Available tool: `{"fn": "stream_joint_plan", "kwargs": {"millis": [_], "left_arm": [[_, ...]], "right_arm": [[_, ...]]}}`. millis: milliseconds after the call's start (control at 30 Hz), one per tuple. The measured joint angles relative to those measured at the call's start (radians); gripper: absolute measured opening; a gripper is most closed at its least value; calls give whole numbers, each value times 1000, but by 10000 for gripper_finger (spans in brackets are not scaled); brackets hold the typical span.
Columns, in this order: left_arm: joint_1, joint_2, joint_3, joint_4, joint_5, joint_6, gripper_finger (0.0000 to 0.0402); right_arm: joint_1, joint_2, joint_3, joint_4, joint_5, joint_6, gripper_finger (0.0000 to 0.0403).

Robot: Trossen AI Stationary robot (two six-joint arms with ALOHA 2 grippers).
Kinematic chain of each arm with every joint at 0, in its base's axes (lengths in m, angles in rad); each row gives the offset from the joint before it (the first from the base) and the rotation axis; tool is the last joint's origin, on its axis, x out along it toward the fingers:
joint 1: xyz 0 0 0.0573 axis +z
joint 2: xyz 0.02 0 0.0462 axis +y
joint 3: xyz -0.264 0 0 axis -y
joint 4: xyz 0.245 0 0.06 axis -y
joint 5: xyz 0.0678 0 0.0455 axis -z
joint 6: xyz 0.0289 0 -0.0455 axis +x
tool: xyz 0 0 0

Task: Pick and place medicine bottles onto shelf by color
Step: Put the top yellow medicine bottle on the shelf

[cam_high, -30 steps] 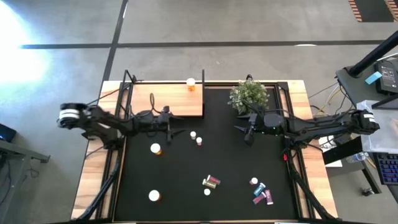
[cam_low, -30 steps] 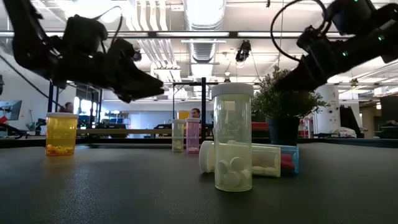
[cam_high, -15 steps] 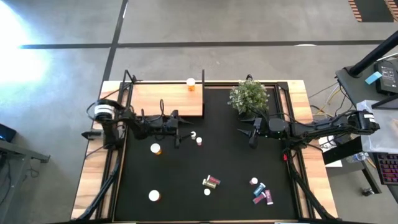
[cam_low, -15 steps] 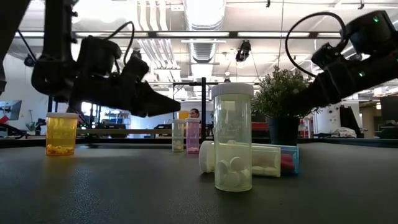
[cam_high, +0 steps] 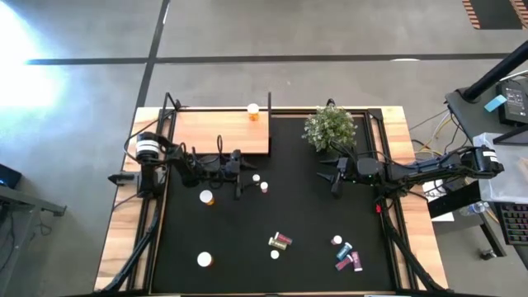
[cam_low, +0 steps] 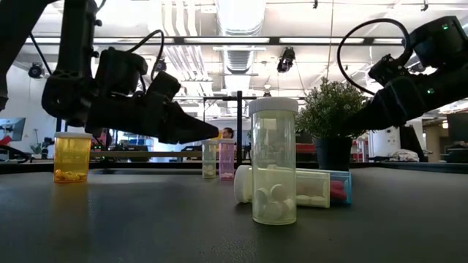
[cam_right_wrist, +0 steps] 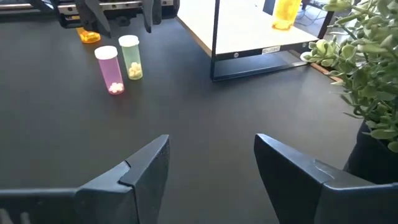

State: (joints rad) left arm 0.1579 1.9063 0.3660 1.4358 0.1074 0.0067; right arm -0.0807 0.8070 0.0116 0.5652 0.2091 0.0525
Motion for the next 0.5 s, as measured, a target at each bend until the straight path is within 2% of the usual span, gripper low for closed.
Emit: {"fn": "stream_joint_plan", "kwargs": {"millis": [500], "left_arm": [[-1,4,-1,-33,-24,0,235]], "right_arm": [[0,0,-1,-3,0,0,224]]}}
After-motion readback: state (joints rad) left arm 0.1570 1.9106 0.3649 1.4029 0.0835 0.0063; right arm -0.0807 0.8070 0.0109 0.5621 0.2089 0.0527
